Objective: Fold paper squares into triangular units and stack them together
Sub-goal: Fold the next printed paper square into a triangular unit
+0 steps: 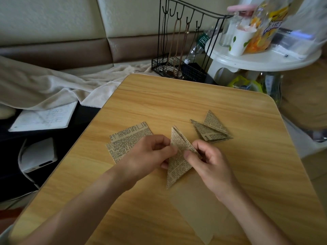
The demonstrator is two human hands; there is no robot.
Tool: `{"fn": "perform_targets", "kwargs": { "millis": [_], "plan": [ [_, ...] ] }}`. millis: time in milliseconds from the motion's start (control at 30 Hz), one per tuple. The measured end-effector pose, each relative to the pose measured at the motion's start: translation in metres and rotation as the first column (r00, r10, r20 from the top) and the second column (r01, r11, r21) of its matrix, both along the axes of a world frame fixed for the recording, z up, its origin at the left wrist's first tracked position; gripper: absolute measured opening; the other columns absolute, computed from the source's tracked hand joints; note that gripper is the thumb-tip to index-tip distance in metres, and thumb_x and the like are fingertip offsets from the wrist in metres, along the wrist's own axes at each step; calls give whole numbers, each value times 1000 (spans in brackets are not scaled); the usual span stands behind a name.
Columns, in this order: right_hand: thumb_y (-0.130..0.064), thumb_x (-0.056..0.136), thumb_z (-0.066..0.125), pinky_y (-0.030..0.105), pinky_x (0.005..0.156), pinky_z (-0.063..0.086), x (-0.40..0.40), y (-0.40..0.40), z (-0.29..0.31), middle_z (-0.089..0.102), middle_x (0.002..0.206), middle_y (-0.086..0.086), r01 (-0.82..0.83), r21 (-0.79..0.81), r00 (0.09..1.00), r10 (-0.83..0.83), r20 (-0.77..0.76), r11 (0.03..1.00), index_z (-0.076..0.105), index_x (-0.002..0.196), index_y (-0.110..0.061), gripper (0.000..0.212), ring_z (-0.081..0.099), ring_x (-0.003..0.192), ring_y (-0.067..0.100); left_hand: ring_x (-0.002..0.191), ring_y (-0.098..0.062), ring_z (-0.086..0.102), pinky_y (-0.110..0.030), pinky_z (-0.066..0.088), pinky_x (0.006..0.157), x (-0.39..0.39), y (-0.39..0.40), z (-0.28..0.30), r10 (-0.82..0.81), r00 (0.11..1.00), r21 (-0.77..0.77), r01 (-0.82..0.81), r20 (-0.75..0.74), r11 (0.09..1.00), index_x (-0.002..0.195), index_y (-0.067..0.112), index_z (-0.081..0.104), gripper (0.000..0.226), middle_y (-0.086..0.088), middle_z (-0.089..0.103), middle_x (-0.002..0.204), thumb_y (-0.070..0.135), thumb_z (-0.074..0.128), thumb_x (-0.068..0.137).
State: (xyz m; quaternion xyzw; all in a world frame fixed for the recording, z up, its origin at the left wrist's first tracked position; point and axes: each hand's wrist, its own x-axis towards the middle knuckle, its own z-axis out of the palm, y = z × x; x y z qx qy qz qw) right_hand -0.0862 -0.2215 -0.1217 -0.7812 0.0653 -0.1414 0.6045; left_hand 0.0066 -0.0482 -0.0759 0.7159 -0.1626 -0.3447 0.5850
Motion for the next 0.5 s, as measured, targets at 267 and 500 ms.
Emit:
{"fn": "perform_targets", "kwargs": {
  "millis": [267,500],
  "plan": [
    [-46,89,69,33,53,32,-2,-1,0,41,62,-6,58,40,998,-59,19,998,61,80,-16,32,38,58,11,71,-20,70,-28,60,66,5,3,3,182,973,-96,-197,-144,976,90,-2,68,10,-13,68,78,7,70,93],
    [-38,89,72,26,53,36,0,-2,-2,49,64,-3,67,89,998,-68,8,994,70,89,-18,21,43,58,9,73,-14,70,-26,61,71,8,4,-2,236,964,-110,-249,-119,962,93,1,73,10,-6,70,76,10,72,93]
  ]
}}
